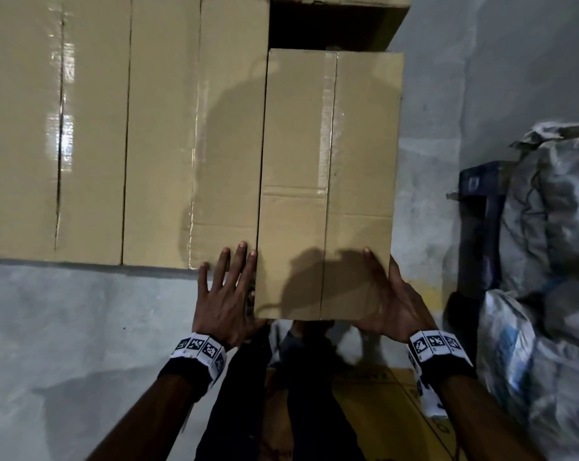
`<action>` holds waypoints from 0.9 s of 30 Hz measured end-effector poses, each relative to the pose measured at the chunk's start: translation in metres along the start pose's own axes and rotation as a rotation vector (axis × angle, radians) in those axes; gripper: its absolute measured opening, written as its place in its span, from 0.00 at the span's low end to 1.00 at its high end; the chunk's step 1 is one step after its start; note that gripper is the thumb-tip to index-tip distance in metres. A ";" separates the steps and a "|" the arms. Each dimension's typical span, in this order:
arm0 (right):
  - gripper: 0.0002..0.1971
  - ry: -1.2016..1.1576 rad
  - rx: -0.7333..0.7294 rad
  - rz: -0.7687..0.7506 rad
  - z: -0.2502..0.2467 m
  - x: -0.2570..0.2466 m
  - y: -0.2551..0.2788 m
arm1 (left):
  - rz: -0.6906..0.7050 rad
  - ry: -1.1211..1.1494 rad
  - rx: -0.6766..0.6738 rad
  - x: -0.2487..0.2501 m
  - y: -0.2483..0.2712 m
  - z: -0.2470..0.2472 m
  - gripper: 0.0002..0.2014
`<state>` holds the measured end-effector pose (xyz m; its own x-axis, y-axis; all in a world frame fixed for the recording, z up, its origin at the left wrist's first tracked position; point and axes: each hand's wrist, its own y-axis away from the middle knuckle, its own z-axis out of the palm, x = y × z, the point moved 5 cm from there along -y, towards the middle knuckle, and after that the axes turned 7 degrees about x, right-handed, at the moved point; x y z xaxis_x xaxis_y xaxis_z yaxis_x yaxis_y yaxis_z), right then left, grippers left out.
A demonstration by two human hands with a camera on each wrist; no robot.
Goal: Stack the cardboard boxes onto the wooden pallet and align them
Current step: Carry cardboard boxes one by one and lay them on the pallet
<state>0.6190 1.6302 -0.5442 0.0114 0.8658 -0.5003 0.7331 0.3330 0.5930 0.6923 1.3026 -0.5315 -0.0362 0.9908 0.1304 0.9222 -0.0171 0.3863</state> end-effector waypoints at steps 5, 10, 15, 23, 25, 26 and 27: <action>0.76 0.102 0.031 0.023 -0.015 -0.012 -0.013 | 0.062 -0.011 0.031 -0.002 -0.015 0.000 0.67; 0.77 0.095 0.008 0.065 -0.026 -0.017 -0.024 | 0.152 -0.032 0.033 -0.002 -0.031 -0.007 0.64; 0.77 0.088 0.000 0.106 -0.035 -0.024 -0.032 | 0.209 -0.097 0.066 -0.002 -0.044 -0.010 0.57; 0.76 0.096 0.008 0.133 -0.050 -0.033 -0.046 | 0.252 -0.053 0.056 -0.011 -0.066 -0.019 0.62; 0.76 0.095 0.005 0.141 -0.055 -0.035 -0.050 | 0.247 -0.045 0.050 -0.012 -0.070 -0.020 0.64; 0.76 0.093 0.003 0.142 -0.057 -0.035 -0.051 | 0.246 -0.045 0.046 -0.011 -0.071 -0.021 0.65; 0.76 0.090 0.002 0.139 -0.058 -0.035 -0.052 | 0.245 -0.043 0.046 -0.011 -0.071 -0.022 0.66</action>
<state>0.5411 1.6037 -0.5211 0.0518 0.9335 -0.3547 0.7301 0.2070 0.6513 0.6189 1.2901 -0.5407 0.2057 0.9627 0.1755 0.9182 -0.2519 0.3057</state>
